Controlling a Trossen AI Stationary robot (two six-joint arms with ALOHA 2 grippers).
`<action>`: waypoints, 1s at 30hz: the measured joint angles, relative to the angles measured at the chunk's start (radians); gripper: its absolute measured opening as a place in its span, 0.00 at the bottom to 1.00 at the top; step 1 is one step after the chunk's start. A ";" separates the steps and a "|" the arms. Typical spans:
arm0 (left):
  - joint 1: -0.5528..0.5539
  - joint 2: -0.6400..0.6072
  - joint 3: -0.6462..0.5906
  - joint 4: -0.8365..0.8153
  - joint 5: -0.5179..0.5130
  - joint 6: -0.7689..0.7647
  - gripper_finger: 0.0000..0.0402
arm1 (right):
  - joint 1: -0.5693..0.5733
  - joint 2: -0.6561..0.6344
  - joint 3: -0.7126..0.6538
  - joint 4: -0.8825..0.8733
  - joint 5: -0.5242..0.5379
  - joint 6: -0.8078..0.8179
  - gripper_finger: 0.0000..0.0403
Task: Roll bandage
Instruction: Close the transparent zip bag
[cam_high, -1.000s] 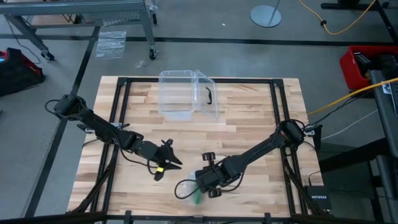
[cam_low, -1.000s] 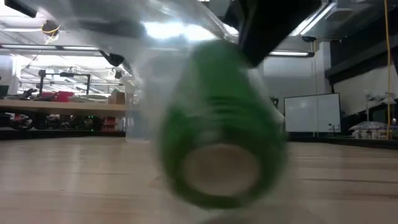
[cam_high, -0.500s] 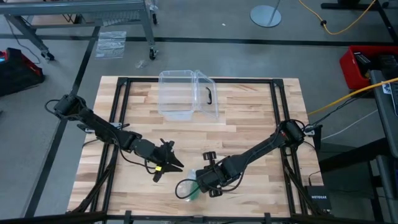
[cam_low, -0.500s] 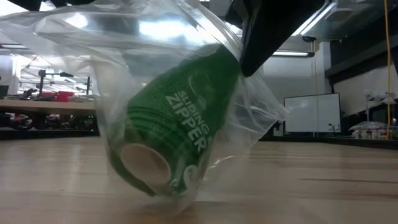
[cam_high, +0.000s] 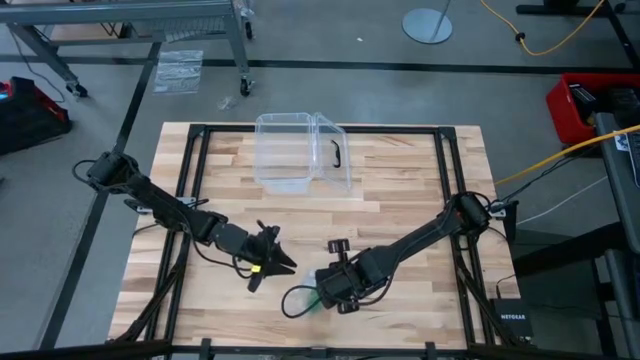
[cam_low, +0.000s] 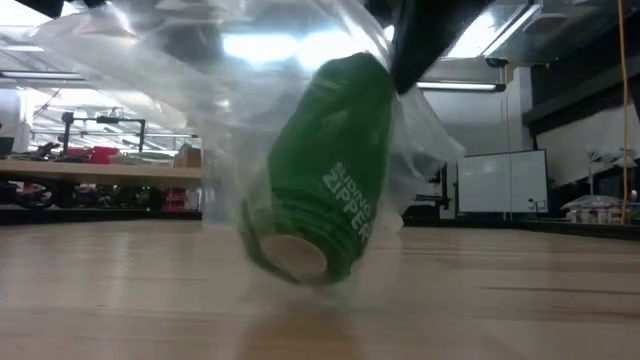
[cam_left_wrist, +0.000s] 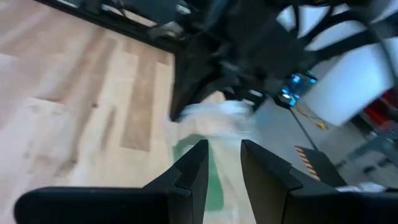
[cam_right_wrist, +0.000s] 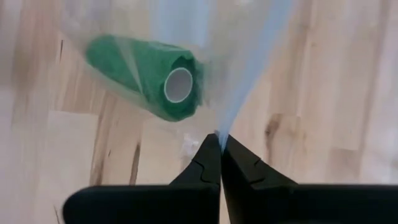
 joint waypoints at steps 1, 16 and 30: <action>0.000 0.001 0.000 -0.001 -0.017 0.004 0.22 | -0.003 0.000 0.013 -0.011 0.006 0.000 0.00; -0.019 0.056 0.011 0.015 -0.037 -0.018 0.21 | -0.067 0.000 0.077 -0.165 0.004 0.017 0.00; -0.005 0.055 0.011 0.015 -0.038 0.068 0.21 | -0.064 0.000 0.077 -0.124 -0.065 0.047 0.00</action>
